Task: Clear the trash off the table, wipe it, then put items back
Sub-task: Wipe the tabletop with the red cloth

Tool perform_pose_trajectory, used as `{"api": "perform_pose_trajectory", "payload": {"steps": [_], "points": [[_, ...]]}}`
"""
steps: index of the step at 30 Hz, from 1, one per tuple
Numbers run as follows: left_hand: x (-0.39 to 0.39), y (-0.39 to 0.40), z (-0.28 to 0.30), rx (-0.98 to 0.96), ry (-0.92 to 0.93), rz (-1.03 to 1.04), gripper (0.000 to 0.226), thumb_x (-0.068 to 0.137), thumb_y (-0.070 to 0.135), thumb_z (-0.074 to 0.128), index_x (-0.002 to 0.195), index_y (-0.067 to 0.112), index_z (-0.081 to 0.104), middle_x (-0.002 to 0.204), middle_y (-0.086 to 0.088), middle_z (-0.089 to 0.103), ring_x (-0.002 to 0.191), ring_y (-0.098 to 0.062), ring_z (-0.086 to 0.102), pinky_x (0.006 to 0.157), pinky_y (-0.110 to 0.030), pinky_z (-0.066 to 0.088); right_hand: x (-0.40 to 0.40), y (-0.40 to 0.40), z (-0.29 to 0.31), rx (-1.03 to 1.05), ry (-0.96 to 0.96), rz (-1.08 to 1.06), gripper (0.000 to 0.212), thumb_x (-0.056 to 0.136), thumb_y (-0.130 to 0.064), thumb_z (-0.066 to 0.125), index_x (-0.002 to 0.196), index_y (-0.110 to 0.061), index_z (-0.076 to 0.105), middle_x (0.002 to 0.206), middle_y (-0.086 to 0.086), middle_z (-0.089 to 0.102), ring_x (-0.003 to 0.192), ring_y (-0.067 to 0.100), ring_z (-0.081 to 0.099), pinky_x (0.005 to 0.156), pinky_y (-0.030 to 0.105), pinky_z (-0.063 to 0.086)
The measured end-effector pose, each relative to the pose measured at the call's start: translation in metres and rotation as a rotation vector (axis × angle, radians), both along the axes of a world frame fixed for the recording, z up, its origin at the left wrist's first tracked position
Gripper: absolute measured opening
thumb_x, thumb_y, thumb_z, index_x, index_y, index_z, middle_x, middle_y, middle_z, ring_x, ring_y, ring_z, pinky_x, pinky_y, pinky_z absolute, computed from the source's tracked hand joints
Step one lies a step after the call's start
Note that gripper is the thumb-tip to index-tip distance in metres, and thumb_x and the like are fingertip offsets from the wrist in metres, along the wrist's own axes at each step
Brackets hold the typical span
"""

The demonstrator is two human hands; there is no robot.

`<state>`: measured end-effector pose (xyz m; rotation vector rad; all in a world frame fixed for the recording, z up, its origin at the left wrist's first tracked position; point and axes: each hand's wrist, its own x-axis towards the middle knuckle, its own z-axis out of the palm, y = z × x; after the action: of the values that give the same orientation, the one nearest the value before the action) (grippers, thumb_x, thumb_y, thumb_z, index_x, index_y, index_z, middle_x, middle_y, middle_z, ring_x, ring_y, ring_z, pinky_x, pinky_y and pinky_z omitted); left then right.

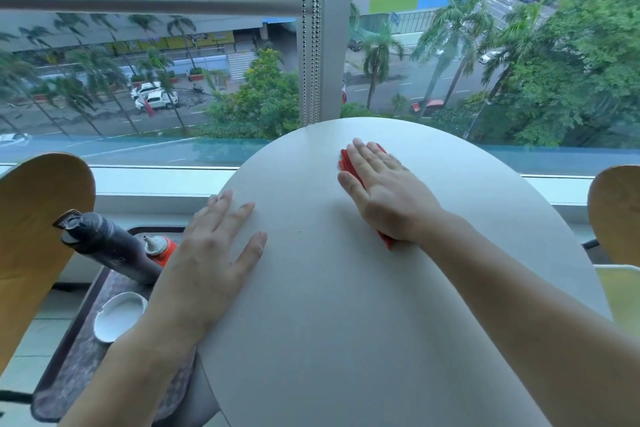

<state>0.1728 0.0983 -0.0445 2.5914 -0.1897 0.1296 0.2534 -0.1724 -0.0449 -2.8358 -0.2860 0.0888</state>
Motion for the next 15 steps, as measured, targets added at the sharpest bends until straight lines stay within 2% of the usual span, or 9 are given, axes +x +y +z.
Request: {"api": "perform_pose_trajectory", "payload": {"steps": [4,6,10,15], "points": [[0.0,0.008,-0.004,0.025,0.013,-0.03,0.056,0.1,0.05,0.049,0.152,0.029,0.044,0.166,0.002,0.024,0.154,-0.012,0.015,0.111,-0.004,-0.005,-0.01,0.042,0.002,0.012,-0.008,0.111,0.066,0.104,-0.056,0.017,0.162,-0.025,0.008,0.168,-0.009,-0.001,0.154,0.006,-0.005,0.125,0.029,-0.003],[-0.001,0.009,-0.004,0.027,0.009,-0.041,0.061,0.097,0.053,0.042,0.152,0.027,0.045,0.166,-0.001,0.025,0.154,-0.014,0.016,0.111,-0.004,-0.006,-0.02,0.059,0.002,0.007,-0.008,0.157,0.065,0.104,-0.055,0.016,0.162,-0.026,0.007,0.168,-0.01,-0.002,0.153,0.005,-0.007,0.125,0.029,-0.004],[0.001,0.01,-0.007,0.025,-0.018,-0.057,0.053,0.102,0.042,0.049,0.151,0.021,0.047,0.165,-0.009,0.028,0.154,-0.019,0.019,0.114,-0.005,-0.005,-0.042,0.077,0.002,-0.002,-0.003,0.201,0.064,0.105,-0.054,0.015,0.162,-0.027,0.006,0.168,-0.01,-0.003,0.153,0.003,-0.009,0.125,0.029,-0.004],[0.0,0.008,-0.009,0.011,-0.02,-0.049,0.053,0.101,0.035,0.055,0.151,0.019,0.047,0.164,-0.011,0.028,0.154,-0.022,0.019,0.12,-0.022,0.006,-0.088,0.087,0.003,0.0,0.006,0.225,0.064,0.104,-0.055,0.011,0.161,-0.029,0.003,0.168,-0.012,-0.007,0.152,0.001,-0.013,0.125,0.029,-0.004]]}}
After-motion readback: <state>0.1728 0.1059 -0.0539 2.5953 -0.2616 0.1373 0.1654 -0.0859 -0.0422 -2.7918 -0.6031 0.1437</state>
